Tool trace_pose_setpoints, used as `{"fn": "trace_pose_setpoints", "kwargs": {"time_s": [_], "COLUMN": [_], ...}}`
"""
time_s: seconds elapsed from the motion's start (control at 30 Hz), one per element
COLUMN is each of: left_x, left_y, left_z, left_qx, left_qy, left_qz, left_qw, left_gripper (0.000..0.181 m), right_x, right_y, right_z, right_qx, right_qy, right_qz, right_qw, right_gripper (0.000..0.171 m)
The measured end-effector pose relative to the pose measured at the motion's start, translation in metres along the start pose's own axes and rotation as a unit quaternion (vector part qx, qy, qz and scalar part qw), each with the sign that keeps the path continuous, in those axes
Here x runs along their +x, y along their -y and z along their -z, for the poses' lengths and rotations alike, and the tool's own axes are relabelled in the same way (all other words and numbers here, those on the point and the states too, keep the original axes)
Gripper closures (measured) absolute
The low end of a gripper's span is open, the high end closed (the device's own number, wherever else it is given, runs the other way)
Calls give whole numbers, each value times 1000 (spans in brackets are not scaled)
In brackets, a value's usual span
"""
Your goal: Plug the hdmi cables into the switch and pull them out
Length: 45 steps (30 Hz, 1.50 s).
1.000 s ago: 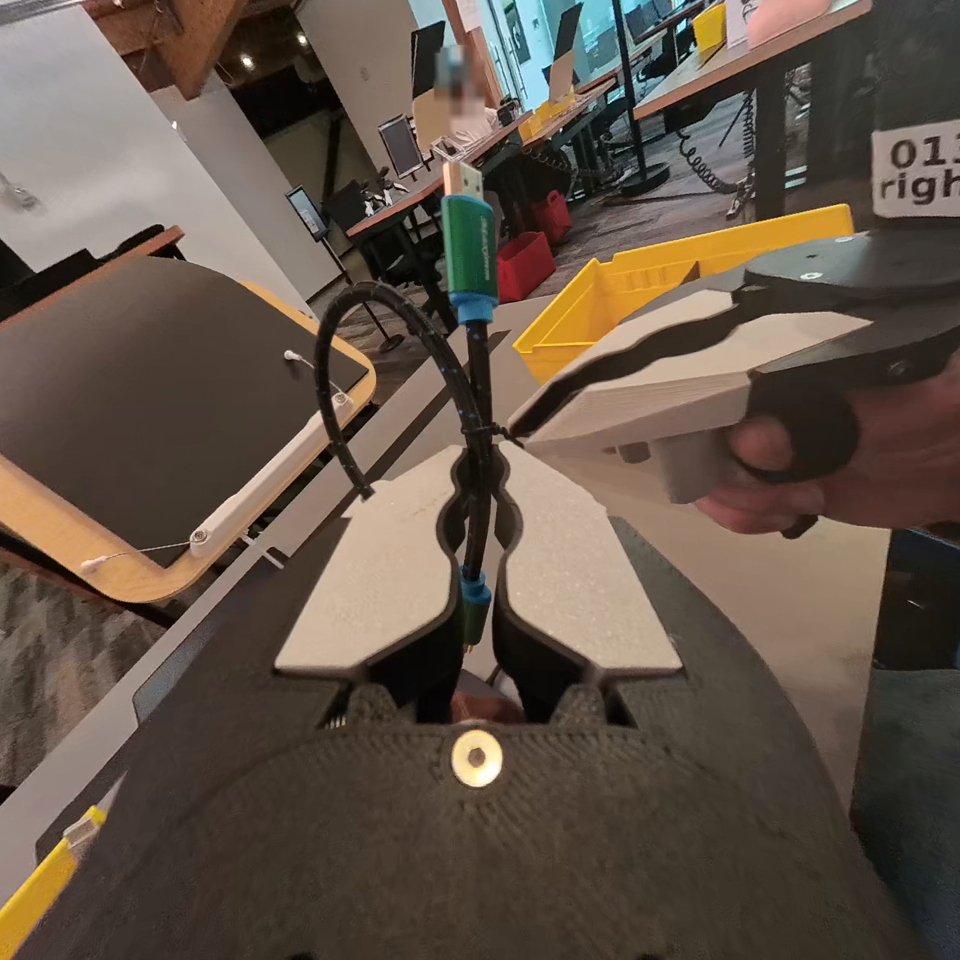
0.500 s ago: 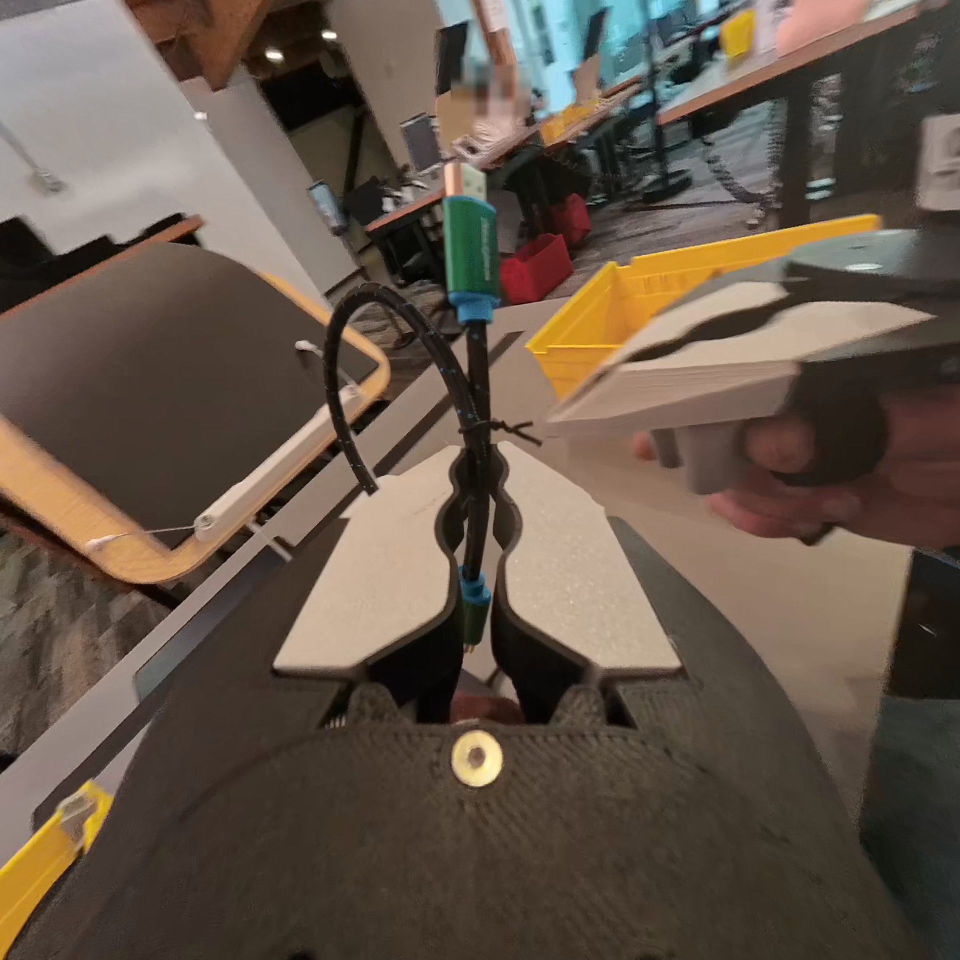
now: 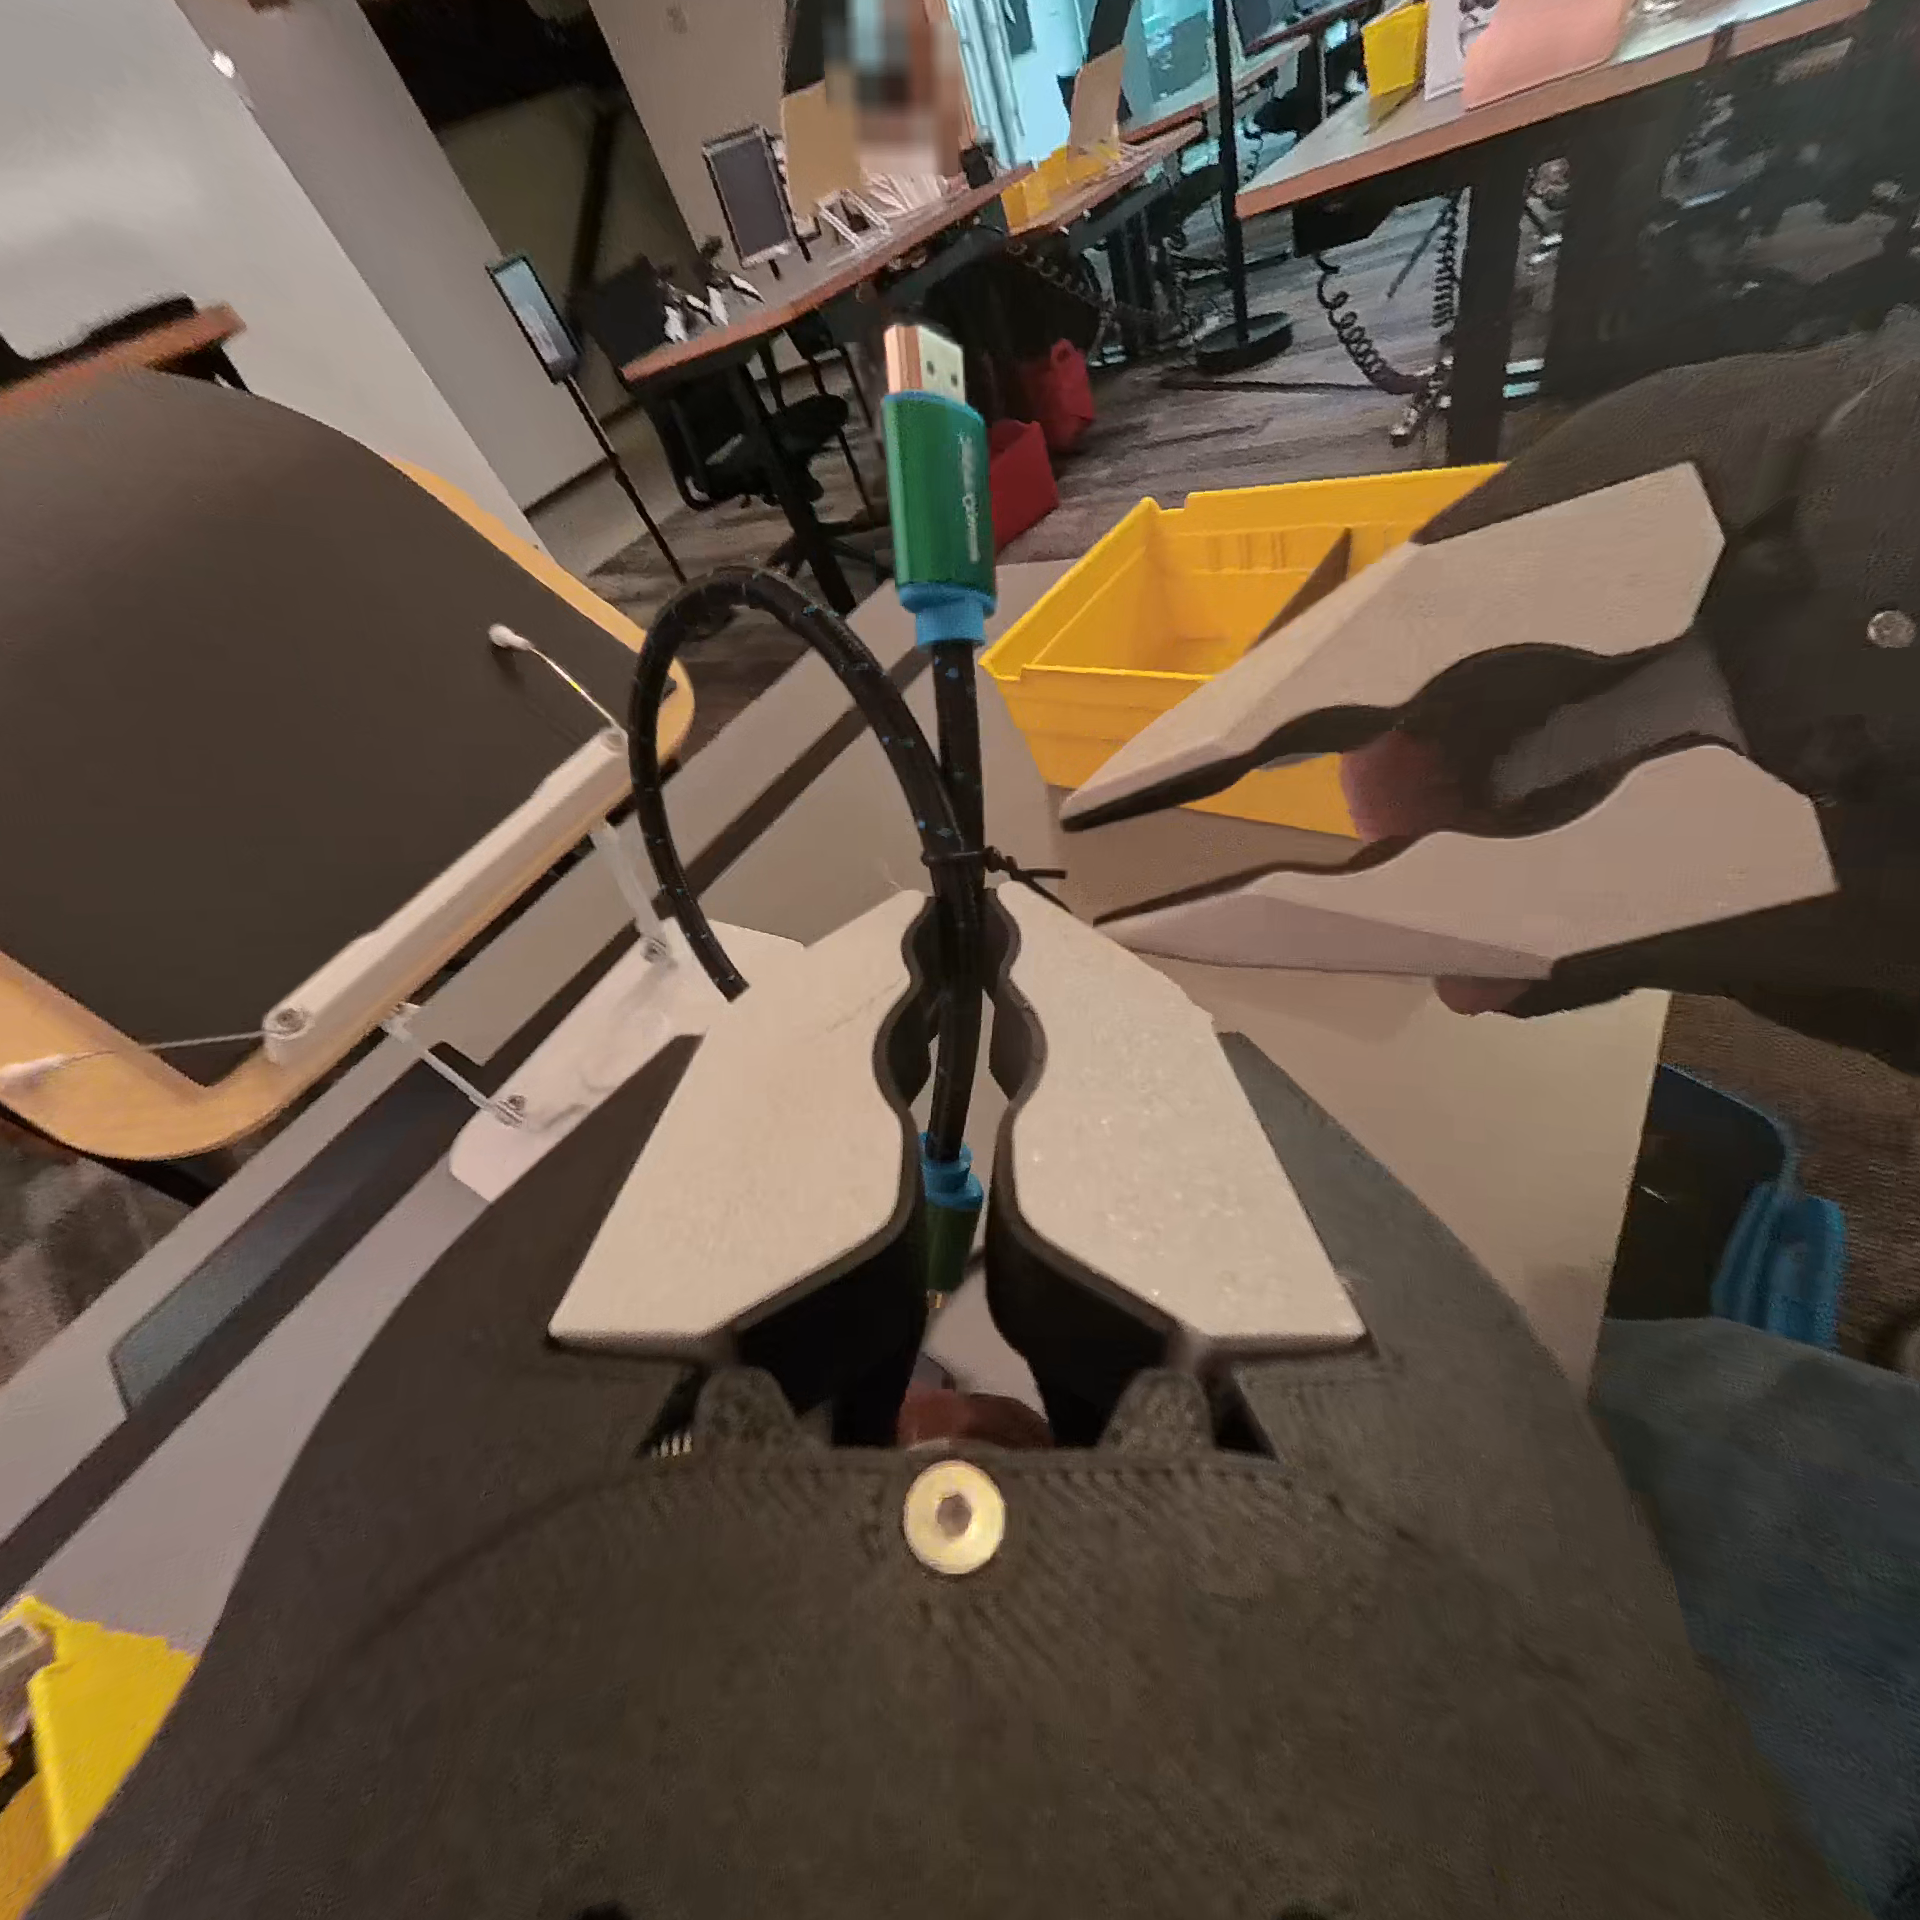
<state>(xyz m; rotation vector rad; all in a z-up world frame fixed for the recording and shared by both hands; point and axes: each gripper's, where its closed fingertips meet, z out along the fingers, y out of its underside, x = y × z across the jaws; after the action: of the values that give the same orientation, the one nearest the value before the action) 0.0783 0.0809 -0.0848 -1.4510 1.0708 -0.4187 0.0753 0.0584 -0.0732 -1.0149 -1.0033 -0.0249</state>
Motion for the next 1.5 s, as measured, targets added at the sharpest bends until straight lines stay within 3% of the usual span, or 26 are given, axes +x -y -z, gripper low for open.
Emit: {"fn": "trace_pose_setpoints", "kwargs": {"time_s": [0.23, 0.53, 0.77, 1.03, 1.17, 1.33, 1.5], "left_x": [3, 6, 11, 11, 11, 2, 4], "left_y": [-3, -6, -7, -11, -11, -8, -9], "left_z": [-1, -2, -4, -5, -5, -4, -4], "left_qx": [-18, -26, -28, -39, -42, -28, -31], "left_qy": [-19, -30, -32, -20, -10, 12, 13], "left_qz": [15, 20, 5, -15, -33, -29, -39], "left_qw": [1000, 999, 999, 999, 999, 999, 999], "left_gripper": [176, 176, 176, 176, 176, 176, 176], "right_x": [-4, 0, 3, 4, 3, 5, 5], "right_y": [-8, -6, -9, -8, -8, -1, -2], "right_z": [0, 2, 0, 0, 2, 5, 3], "right_qx": [-35, -28, -35, -43, -46, -19, -25], "right_qy": [10, -8, -24, -56, -48, -39, -68], "right_qz": [177, 185, 188, 257, 251, 97, 132], "right_qw": [984, 982, 981, 964, 966, 994, 989], "right_gripper": [163, 171, 166, 171, 171, 171, 171]}}
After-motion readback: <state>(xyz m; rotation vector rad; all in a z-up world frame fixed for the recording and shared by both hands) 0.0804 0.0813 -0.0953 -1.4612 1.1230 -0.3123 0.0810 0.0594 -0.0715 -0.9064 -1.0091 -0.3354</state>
